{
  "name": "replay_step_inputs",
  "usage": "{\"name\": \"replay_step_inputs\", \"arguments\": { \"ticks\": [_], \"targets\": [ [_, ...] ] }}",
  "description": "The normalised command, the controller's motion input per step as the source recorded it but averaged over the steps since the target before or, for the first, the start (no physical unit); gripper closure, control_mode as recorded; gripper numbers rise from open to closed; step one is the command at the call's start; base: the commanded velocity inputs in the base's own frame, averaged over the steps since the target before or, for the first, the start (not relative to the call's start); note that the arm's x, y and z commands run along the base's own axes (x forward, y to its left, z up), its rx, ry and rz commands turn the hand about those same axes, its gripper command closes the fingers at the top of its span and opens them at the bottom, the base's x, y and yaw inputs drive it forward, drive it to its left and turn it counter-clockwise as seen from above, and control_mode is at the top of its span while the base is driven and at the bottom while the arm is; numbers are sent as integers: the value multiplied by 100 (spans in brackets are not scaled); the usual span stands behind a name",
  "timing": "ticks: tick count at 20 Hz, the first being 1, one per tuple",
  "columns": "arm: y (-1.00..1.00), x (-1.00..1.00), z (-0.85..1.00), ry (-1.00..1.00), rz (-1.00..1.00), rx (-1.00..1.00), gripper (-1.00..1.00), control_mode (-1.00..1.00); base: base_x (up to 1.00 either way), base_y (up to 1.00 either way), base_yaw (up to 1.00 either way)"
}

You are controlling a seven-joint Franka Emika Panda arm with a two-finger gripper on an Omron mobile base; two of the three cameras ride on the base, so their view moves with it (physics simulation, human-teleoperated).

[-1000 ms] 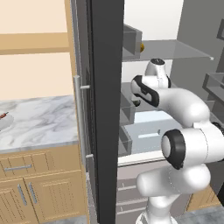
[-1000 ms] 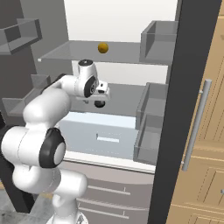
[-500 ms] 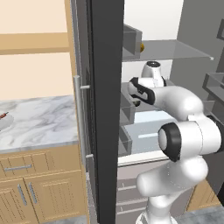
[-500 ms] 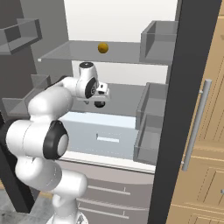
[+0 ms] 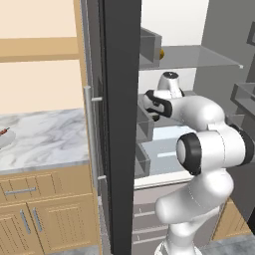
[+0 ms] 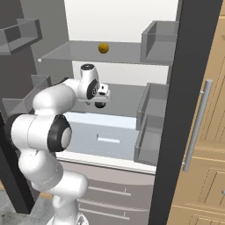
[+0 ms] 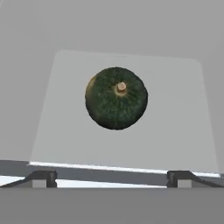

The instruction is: Place the cold items (lemon and squash) from the fridge in one tupperware on the dining counter. Place the warm items (hot dog and kebab skewer) in the stove area in another tupperware.

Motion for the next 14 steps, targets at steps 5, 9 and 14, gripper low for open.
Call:
{"name": "replay_step_inputs", "arguments": {
  "ticks": [5,9,14],
  "targets": [
    [2,25,-14,0,-2,0,-100,-100,0,0,0],
    [2,27,-14,0,-2,0,-100,-100,0,0,0],
    [0,28,-14,0,-2,0,-100,-100,0,0,0]
  ]
}}
